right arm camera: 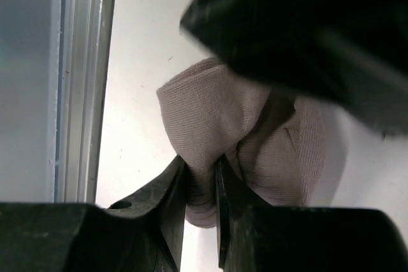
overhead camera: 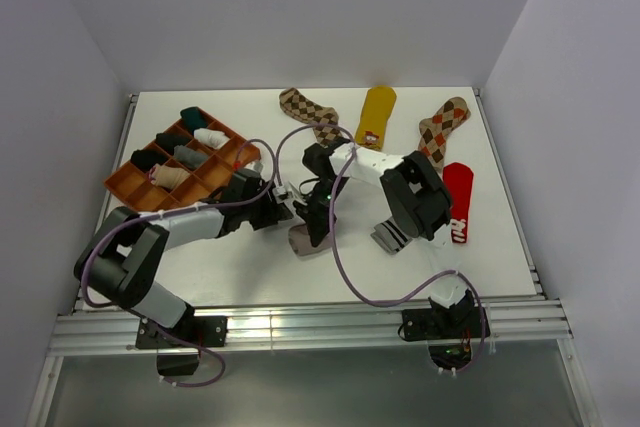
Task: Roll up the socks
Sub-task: Roll the sock at the center of the board.
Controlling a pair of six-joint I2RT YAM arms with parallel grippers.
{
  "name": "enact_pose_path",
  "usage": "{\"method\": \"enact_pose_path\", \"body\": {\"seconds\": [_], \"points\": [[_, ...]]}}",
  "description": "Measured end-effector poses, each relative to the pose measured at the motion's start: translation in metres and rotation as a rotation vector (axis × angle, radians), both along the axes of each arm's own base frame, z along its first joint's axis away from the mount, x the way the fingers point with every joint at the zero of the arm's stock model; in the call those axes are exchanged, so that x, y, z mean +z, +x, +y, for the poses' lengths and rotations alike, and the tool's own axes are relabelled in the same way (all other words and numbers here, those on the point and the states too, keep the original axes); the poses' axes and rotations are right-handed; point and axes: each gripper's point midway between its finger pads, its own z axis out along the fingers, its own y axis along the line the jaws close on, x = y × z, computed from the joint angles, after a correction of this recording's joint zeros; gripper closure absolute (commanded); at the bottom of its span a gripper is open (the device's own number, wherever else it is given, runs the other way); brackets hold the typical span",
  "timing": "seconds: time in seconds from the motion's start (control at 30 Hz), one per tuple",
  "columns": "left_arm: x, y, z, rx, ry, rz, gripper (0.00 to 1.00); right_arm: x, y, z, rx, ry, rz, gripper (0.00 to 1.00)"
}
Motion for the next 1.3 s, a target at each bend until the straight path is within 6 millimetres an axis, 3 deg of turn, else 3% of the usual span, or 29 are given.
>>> {"method": "enact_pose_path", "body": {"seconds": [0.1,0.23,0.33,0.57,0.7,1.03,1.3], "points": [[-0.001,-0.008,0.013,0.023,0.029,-0.007,0.4,-0.004,-0.003,-0.006,-0.032,-0.075,0.016,0.86],[0.039,-0.007,0.01,0.008,-0.023,-0.12,0.4,-0.007,-0.008,-0.029,-0.198,-0.226,0.189,0.86],[0.058,-0.002,0.008,0.014,-0.053,-0.18,0.43,-0.008,-0.01,-0.043,-0.266,-0.307,0.248,0.85],[0.073,-0.013,0.016,-0.018,-0.079,-0.278,0.48,-0.009,-0.014,-0.047,-0.308,-0.38,0.278,0.85],[0.089,-0.017,0.009,-0.085,-0.077,-0.362,0.47,-0.009,-0.014,-0.048,-0.33,-0.409,0.294,0.85],[0.063,-0.065,-0.062,-0.407,0.018,-0.383,0.46,-0.01,-0.015,-0.048,-0.37,-0.486,0.349,0.85],[0.046,-0.076,-0.08,-0.507,0.077,-0.401,0.47,-0.01,-0.016,-0.049,-0.377,-0.501,0.355,0.85]]}}
